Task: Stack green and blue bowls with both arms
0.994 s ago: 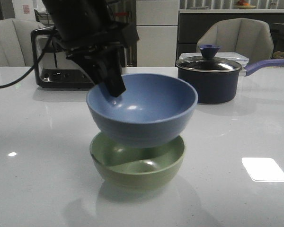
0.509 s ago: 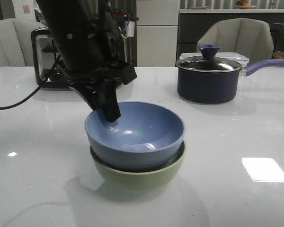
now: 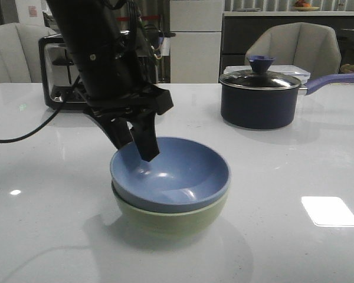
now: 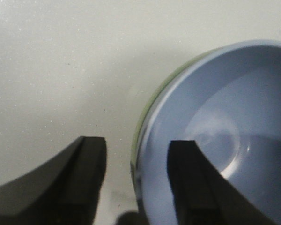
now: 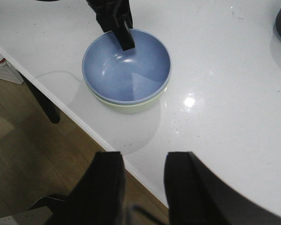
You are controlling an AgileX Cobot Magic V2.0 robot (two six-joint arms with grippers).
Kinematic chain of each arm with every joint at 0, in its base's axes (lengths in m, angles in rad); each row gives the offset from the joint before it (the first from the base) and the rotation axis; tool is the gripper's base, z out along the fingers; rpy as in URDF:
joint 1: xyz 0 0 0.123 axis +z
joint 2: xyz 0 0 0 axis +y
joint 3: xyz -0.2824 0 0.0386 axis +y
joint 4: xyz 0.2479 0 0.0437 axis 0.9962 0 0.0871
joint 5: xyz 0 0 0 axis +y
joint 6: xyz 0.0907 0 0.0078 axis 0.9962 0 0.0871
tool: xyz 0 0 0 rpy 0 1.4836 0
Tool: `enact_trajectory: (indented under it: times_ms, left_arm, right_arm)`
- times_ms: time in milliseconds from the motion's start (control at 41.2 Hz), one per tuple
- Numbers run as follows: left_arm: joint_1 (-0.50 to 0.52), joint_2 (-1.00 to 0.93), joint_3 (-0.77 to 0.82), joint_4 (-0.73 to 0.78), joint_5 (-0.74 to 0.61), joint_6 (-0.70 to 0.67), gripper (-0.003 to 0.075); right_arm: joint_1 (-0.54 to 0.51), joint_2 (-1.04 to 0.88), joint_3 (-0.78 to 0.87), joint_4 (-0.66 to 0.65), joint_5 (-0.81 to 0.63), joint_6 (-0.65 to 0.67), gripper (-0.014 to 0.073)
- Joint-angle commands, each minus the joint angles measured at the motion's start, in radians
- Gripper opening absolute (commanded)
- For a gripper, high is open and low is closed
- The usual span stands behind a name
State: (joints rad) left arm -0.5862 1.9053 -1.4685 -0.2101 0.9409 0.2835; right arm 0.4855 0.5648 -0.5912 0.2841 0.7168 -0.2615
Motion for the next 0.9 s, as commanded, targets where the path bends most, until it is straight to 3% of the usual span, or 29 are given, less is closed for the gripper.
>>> enact_trajectory:
  times_ms: [0,291,582,873]
  left_arm:
    - [0.001,-0.118,-0.030,-0.017,-0.015,-0.004,0.0512]
    - [-0.024,-0.383,0.017,-0.006,0.021,-0.004,0.0505]
    - [-0.112,-0.719,0.247,0.018,0.017,-0.004,0.0505]
    - [-0.116,-1.026,0.484,0.097,-0.016,-0.080,0.0505]
  right_arm:
    - [-0.003,-0.001,-0.028,0.010,-0.068,-0.014,0.0353]
    - [-0.003,-0.001,-0.028,0.010,-0.068,-0.014,0.0353]
    - [-0.003,-0.001,-0.028,0.013,-0.065,-0.014,0.0353]
    - [-0.003,-0.001,-0.029,-0.002,-0.043,-0.014,0.0353]
